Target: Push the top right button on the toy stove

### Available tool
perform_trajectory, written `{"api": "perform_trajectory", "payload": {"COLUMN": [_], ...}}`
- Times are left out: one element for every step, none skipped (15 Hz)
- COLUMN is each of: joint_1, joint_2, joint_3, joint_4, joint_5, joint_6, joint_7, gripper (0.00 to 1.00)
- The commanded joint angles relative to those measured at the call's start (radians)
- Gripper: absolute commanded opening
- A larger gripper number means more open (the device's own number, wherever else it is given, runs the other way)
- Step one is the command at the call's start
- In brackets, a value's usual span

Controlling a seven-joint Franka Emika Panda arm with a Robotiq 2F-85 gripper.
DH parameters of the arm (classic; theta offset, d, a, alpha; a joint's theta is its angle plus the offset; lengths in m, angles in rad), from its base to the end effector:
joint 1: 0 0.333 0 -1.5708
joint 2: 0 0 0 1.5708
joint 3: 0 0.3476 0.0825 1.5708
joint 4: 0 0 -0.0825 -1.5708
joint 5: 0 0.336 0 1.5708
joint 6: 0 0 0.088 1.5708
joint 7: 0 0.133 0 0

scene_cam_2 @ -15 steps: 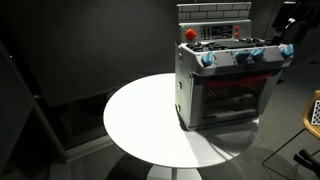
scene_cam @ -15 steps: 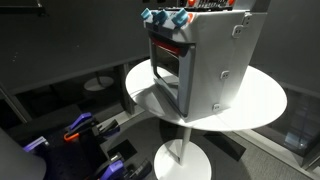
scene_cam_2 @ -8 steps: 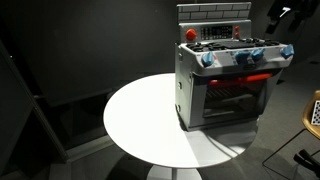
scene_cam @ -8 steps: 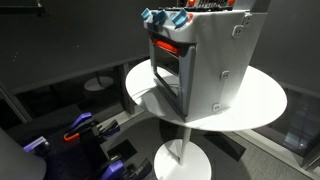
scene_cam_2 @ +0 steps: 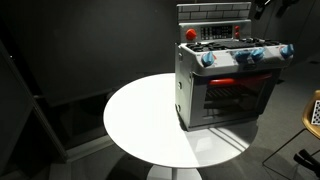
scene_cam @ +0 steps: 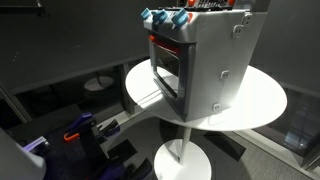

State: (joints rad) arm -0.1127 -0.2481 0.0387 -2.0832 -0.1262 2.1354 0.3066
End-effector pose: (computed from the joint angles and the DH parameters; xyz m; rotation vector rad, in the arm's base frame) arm 0.4623 -0.0407 0.5815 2.9743 -0.4935 0.4744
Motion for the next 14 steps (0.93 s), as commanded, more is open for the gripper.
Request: {"api": "perform_trajectory", "payload": {"joint_1": [-0.013, -0.014, -0.014, -0.013, -0.012, -0.011, -0.009, -0.008, -0.006, -0.004, -0.003, -0.001, 0.0, 0.002], "joint_2": [0.093, 0.111, 0.128, 0.143, 0.157, 0.169, 0.18, 0.192, 0.202, 0.213, 0.223, 0.233, 0.243, 0.253], "joint_3": [-0.011, -0.017, -0.023, -0.03, -0.037, -0.043, -0.05, -0.056, -0.062, -0.066, -0.07, -0.073, -0.077, -0.08], "joint_4": [0.09, 0.101, 0.113, 0.122, 0.132, 0.14, 0.148, 0.157, 0.166, 0.175, 0.182, 0.192, 0.2, 0.208], "joint_5": [-0.077, -0.097, -0.113, -0.129, -0.141, -0.155, -0.161, -0.168, -0.171, -0.172, -0.176, -0.176, -0.176, -0.174], "joint_6": [0.027, 0.039, 0.047, 0.058, 0.066, 0.079, 0.086, 0.095, 0.1, 0.105, 0.111, 0.113, 0.115, 0.115], "joint_7": [0.071, 0.084, 0.1, 0.111, 0.119, 0.129, 0.133, 0.137, 0.136, 0.135, 0.137, 0.137, 0.137, 0.136], "gripper": [1.0, 1.0, 1.0, 1.0, 1.0, 1.0, 1.0, 1.0, 1.0, 1.0, 1.0, 1.0, 1.0, 1.0]}}
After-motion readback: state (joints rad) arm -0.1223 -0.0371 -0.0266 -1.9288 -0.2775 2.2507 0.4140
